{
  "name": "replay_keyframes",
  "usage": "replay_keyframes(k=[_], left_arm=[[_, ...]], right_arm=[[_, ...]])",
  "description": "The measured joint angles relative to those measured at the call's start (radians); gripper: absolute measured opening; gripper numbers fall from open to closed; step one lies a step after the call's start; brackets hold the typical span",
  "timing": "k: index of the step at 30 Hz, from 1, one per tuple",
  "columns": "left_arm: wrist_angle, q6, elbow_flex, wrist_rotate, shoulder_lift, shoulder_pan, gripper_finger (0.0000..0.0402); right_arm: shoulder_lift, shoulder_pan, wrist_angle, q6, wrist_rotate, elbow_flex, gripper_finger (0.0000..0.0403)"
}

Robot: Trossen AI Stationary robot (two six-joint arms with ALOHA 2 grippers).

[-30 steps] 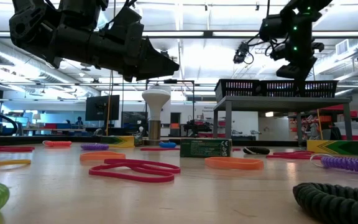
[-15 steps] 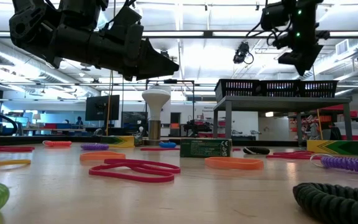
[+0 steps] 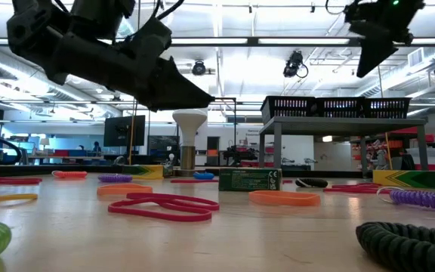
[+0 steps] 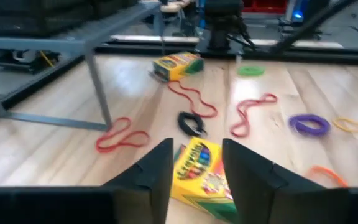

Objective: Pick & Place Office Desk Supplies
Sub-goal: Put the violet spring keychain into the left black basket on the shelf

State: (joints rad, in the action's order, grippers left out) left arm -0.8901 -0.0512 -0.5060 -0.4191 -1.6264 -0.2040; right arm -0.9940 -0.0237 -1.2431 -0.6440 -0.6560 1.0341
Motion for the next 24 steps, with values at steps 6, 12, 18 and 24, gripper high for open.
replay_keyframes(k=[6,12,18,24], left_arm=[[0.001,0.042,0.000,-0.062,0.000,-0.107,0.0070],[0.030,0.107,0.000,-0.155,0.000,-0.215,0.0031],[0.036,0.073,0.000,-0.163,0.000,-0.274,0.0012],[0.058,0.008,0.000,-0.168,0.000,-0.299,0.0015]], right_arm=[[0.002,0.270,0.367,-0.038,-0.029,-0.206,0.0008],[-0.022,0.441,0.852,0.060,-0.098,-0.417,0.0004],[-0.021,0.514,1.254,0.191,-0.132,-0.590,0.0015],[-0.021,0.516,1.360,0.245,-0.133,-0.652,0.0024]])
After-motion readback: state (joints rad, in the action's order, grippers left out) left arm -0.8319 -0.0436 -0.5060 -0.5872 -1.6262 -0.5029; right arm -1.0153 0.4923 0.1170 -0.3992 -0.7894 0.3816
